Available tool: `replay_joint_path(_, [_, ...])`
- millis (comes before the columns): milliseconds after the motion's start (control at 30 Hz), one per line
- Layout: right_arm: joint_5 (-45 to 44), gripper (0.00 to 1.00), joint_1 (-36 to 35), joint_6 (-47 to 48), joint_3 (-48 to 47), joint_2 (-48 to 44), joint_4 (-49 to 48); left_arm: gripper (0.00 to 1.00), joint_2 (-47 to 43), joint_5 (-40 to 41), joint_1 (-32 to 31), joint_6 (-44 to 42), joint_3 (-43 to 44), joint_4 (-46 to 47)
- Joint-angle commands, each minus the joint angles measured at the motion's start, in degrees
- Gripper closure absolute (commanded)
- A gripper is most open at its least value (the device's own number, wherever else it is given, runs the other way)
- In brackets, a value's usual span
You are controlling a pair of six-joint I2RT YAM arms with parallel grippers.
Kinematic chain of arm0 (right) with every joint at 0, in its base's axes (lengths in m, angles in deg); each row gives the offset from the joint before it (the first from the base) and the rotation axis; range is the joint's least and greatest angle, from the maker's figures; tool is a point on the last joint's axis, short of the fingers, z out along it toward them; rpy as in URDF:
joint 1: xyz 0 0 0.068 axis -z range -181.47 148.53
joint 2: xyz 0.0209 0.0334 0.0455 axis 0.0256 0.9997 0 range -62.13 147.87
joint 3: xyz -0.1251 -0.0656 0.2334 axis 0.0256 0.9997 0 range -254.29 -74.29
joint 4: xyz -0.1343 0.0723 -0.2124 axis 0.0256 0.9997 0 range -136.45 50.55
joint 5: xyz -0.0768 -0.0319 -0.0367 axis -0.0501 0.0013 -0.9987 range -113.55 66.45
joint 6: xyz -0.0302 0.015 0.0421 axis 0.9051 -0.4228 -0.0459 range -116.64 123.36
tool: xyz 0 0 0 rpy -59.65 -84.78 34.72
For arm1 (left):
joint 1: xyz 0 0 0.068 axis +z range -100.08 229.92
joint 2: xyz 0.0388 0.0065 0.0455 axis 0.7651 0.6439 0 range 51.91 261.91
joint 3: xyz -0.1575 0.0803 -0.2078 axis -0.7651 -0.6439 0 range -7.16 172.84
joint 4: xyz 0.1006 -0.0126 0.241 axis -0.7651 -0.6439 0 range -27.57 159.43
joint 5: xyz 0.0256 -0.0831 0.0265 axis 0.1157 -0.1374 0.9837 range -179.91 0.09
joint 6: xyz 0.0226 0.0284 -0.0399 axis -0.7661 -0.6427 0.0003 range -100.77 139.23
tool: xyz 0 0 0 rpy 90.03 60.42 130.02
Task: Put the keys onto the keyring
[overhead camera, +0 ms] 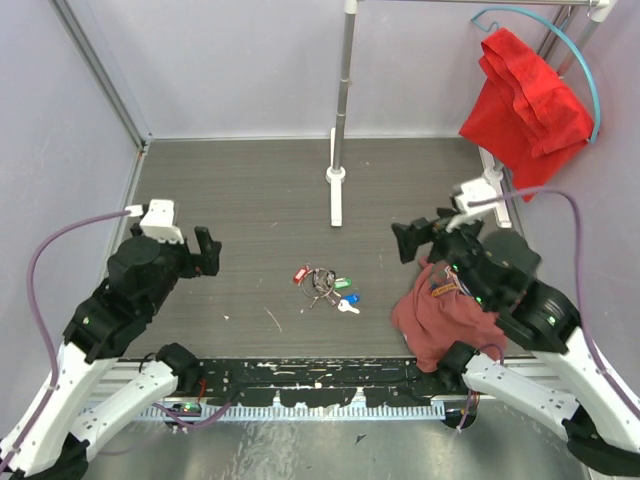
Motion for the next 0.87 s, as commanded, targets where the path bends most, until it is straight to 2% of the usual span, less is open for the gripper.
replay_joint_path(0, [-6.40,0.00,0.21,0.12,1.99,-6.99,3.15,0.02,-5.34,4.77,0.28,2.81,-2.20,-3.80])
replay_joint_path(200, [-9.95,0.00,0.27,-3.95,6.13,-17.19,5.87,0.02,-10.65,7.79,0.22,6.02,-6.26,-8.61])
replay_joint_path(400, [-14.50,0.00,0.28,-6.67,9.10,-25.42,9.18,0.02,-17.20,6.73,0.22,6.70,-10.00,-8.67])
replay_joint_path(567, [-15.58,0.00,0.27,-8.40,9.73,-27.82,12.87,0.02,-19.67,6.92,0.29,6.34,-11.26,-7.19])
replay_joint_path(833, [-16.84,0.00,0.21,-9.42,9.10,-29.49,14.50,0.02,-17.96,6.87,0.23,6.34,-10.94,-7.36])
